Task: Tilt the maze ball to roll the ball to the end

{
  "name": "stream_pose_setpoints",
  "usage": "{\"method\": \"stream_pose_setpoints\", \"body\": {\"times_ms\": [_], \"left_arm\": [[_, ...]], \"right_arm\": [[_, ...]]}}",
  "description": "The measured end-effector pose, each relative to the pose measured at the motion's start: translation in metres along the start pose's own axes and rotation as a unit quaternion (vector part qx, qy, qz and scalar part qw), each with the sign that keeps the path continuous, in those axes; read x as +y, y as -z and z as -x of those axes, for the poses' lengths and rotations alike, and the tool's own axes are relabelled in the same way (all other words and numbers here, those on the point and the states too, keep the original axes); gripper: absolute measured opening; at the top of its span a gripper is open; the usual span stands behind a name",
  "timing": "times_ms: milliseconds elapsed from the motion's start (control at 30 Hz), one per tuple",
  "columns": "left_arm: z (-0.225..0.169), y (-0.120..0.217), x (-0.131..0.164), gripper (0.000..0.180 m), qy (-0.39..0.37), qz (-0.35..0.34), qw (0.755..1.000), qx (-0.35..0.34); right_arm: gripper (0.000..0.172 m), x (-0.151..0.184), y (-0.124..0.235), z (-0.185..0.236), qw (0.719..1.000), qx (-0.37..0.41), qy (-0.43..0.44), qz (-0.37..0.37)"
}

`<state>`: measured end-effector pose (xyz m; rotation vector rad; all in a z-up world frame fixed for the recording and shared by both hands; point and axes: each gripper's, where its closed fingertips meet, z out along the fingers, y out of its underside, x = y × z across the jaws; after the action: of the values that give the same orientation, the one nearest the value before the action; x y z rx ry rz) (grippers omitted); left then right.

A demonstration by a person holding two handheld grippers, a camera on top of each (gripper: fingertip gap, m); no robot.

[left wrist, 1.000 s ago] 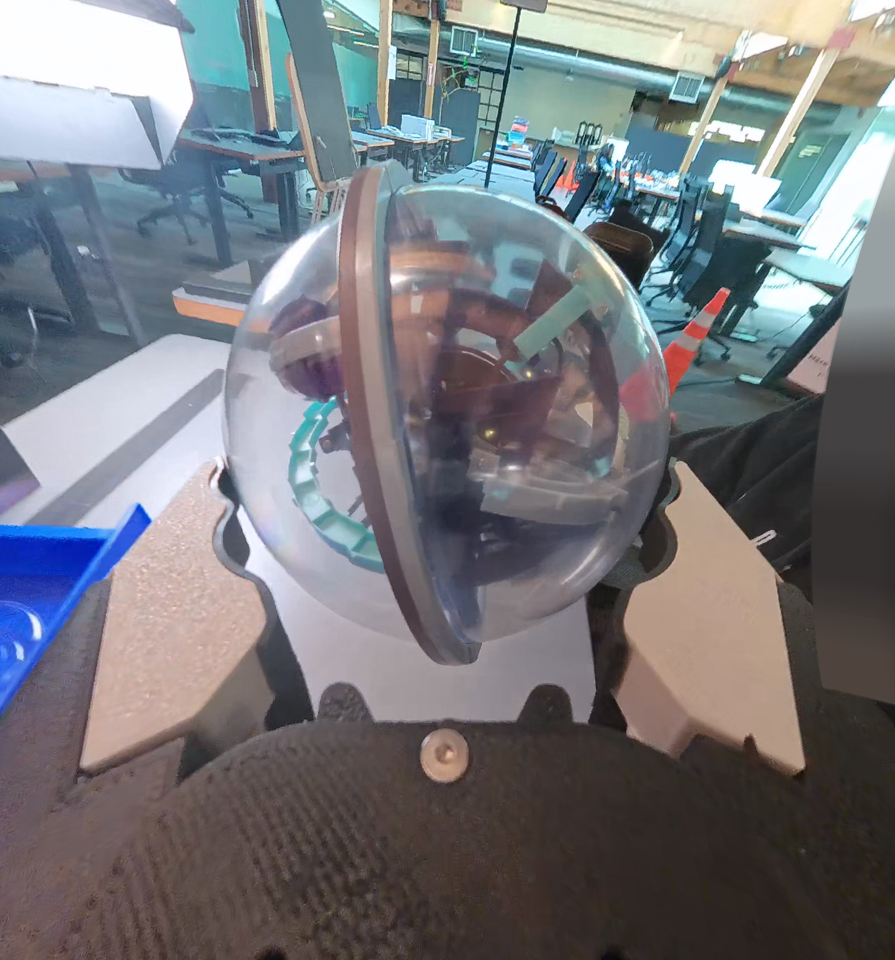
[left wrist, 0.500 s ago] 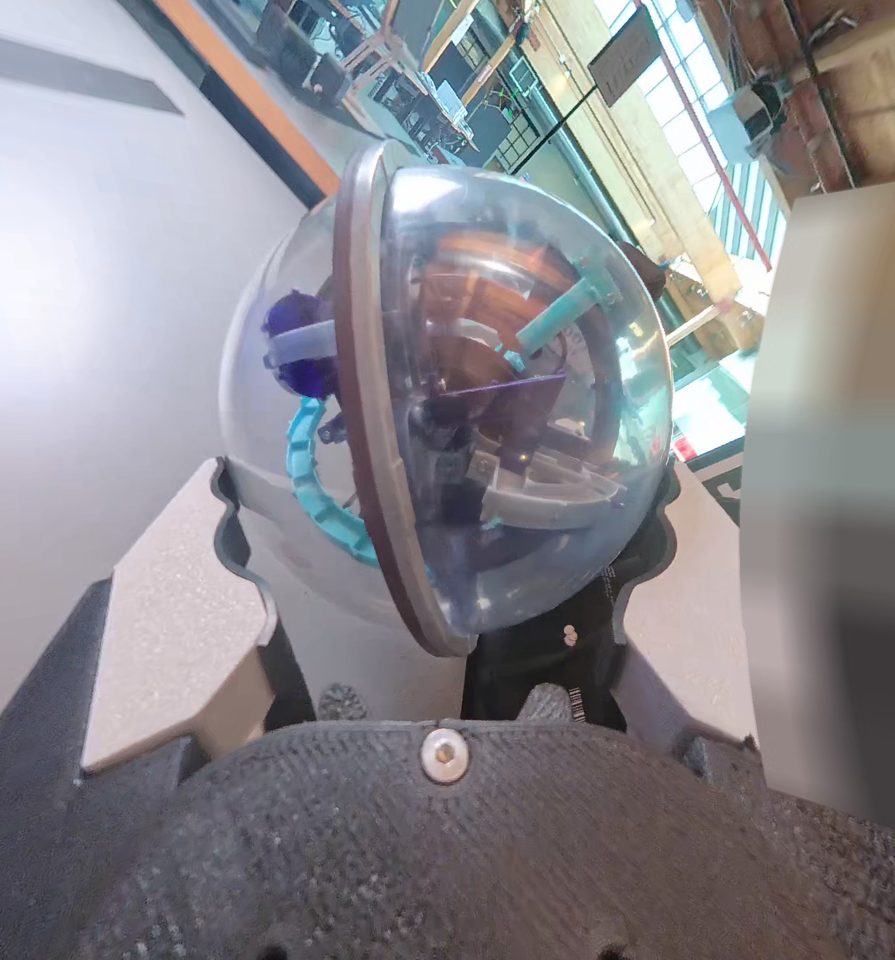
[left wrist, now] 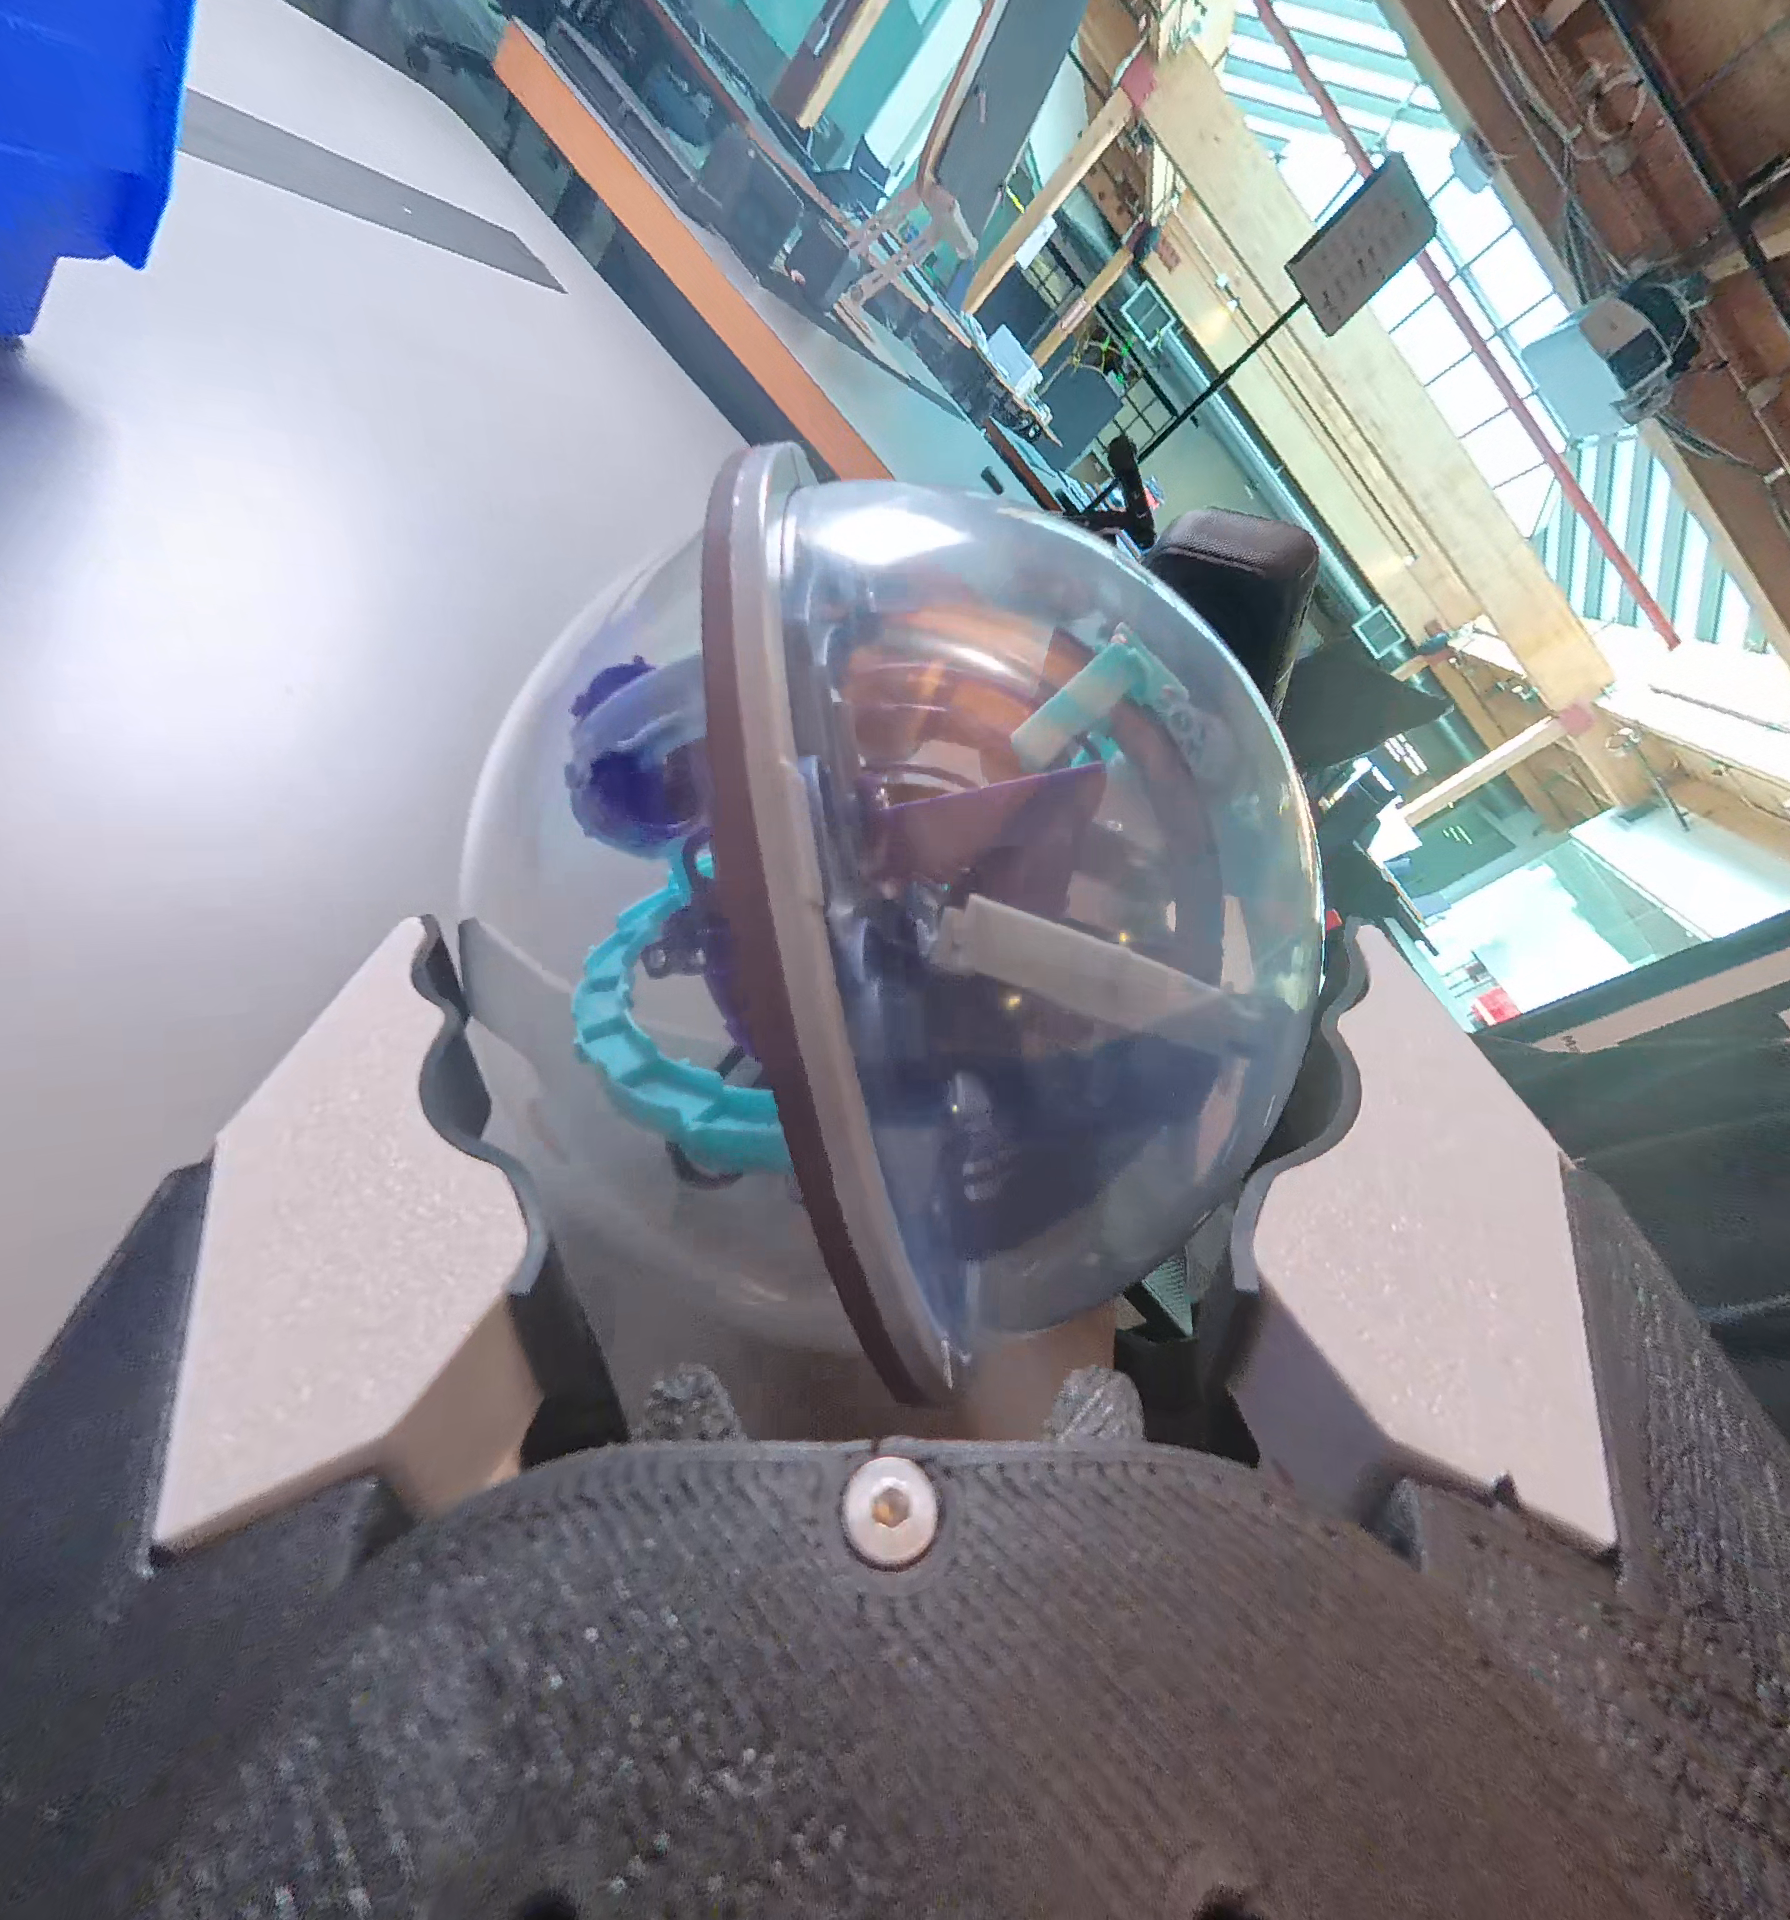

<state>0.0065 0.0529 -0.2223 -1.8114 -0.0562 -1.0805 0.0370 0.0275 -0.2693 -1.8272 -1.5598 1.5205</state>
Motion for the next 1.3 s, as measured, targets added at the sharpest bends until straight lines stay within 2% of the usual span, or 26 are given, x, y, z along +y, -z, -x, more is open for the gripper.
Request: {"method": "stream_pose_setpoints", "body": {"times_ms": [233, 467, 533, 600, 667, 733, 800, 867, 1100, 1300], "left_arm": [[0.009, -0.004, 0.011, 0.156, 0.043, 0.005, 0.999, 0.003], [0.012, -0.003, 0.012, 0.155, 0.084, 0.012, 0.996, 0.017], [0.013, -0.002, 0.011, 0.155, 0.090, 0.011, 0.996, 0.020], [0.014, -0.002, 0.010, 0.155, 0.093, 0.011, 0.995, 0.020], [0.015, -0.001, 0.010, 0.154, 0.095, 0.012, 0.995, 0.020], [0.015, -0.002, 0.008, 0.154, 0.097, 0.012, 0.995, 0.021], [0.015, -0.003, 0.007, 0.154, 0.097, 0.010, 0.995, 0.023], [0.015, -0.005, 0.005, 0.154, 0.094, 0.007, 0.995, 0.023], [0.022, -0.005, -0.004, 0.151, 0.080, -0.013, 0.996, 0.019], [0.024, 0.011, -0.025, 0.143, -0.020, -0.057, 0.998, 0.005]], "right_arm": [[0.140, 0.011, 0.000, -0.003, 0.999, -0.003, -0.039, 0.023], [0.135, 0.013, 0.007, -0.005, 1.000, 0.001, -0.007, 0.021], [0.139, 0.008, 0.013, -0.004, 0.999, 0.006, 0.039, -0.001], [0.142, -0.005, 0.025, -0.008, 0.989, 0.049, 0.135, -0.040], [0.144, -0.019, 0.034, -0.007, 0.959, 0.096, 0.258, -0.066], [0.146, -0.027, 0.036, -0.005, 0.917, 0.134, 0.369, -0.066], [0.146, -0.033, 0.030, -0.001, 0.889, 0.141, 0.432, -0.063], [0.146, -0.036, 0.021, -0.001, 0.880, 0.134, 0.453, -0.055], [0.141, -0.046, 0.012, -0.015, 0.906, 0.107, 0.407, -0.042], [0.140, -0.051, 0.011, -0.019, 0.921, 0.099, 0.374, -0.044]]}}
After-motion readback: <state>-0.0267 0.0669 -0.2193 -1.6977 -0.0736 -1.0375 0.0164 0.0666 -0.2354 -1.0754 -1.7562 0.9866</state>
